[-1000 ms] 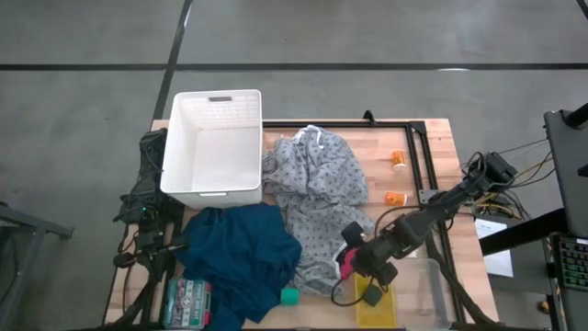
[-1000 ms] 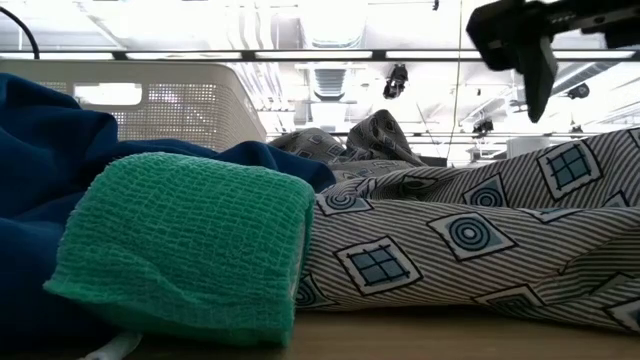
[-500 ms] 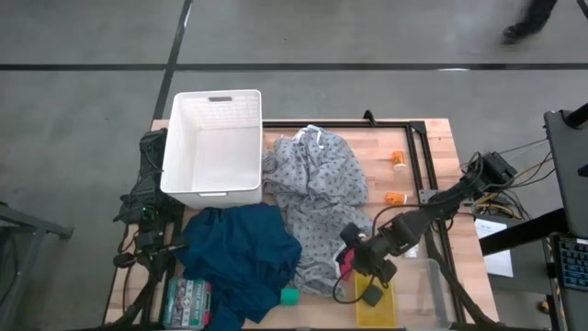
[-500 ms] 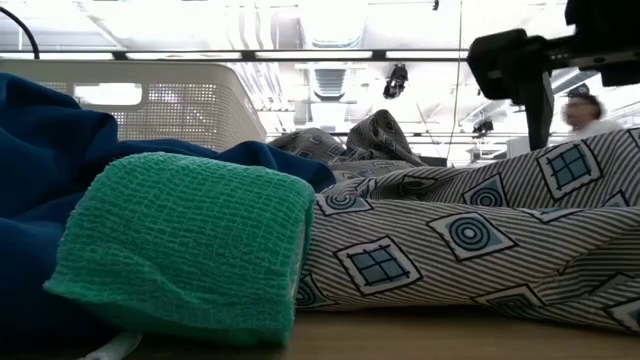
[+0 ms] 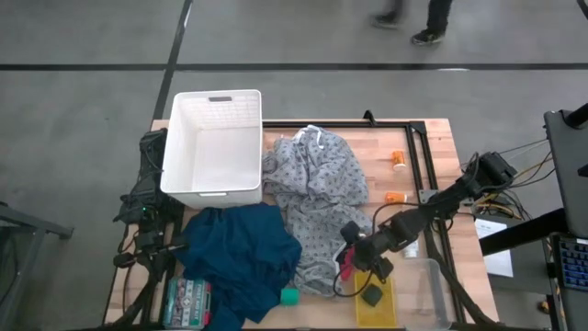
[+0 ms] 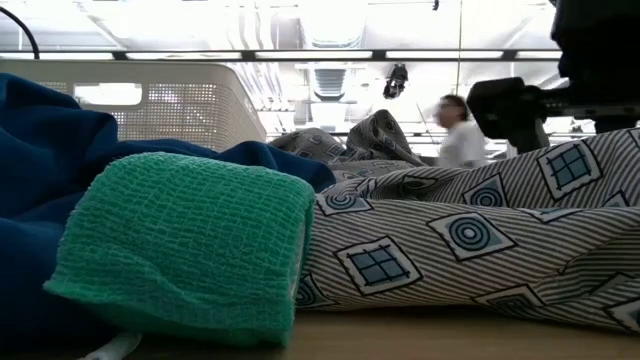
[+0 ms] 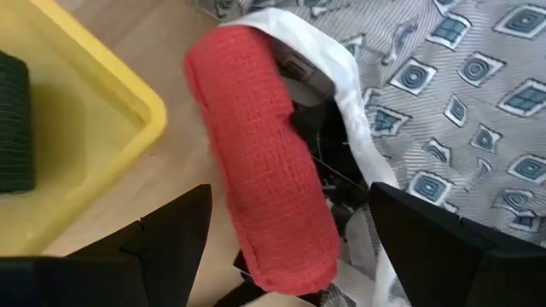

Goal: Pick & Place Medicine items
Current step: Put the pink bandage into the yellow bin

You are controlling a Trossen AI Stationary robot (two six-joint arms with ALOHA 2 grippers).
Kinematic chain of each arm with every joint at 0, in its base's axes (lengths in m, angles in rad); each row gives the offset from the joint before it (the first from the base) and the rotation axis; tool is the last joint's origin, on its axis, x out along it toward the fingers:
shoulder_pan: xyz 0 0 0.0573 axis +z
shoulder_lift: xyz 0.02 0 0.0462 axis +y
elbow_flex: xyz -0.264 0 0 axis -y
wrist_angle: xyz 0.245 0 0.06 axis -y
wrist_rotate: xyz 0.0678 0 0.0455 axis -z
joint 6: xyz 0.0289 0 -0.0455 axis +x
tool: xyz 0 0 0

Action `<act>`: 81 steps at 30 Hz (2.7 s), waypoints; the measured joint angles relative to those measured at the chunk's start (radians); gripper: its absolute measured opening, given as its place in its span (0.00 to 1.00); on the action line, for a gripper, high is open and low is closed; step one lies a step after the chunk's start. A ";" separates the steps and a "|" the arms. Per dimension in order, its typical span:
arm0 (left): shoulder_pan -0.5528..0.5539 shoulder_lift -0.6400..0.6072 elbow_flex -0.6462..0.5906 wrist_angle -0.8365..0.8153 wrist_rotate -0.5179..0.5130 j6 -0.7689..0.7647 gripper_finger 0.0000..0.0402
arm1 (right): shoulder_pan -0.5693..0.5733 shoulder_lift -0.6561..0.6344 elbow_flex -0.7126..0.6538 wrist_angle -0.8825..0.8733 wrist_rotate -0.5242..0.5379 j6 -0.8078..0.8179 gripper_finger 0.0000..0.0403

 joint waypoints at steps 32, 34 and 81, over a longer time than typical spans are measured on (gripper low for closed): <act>0.000 0.000 0.000 0.000 0.000 0.000 0.12 | 0.000 0.003 -0.121 0.207 -0.045 0.053 0.56; 0.000 0.000 0.000 0.000 0.000 0.000 0.12 | 0.000 0.003 -0.121 0.207 -0.045 0.053 0.54; 0.000 0.000 0.000 0.000 0.000 0.000 0.12 | 0.008 -0.492 -0.114 0.007 -0.132 0.593 0.45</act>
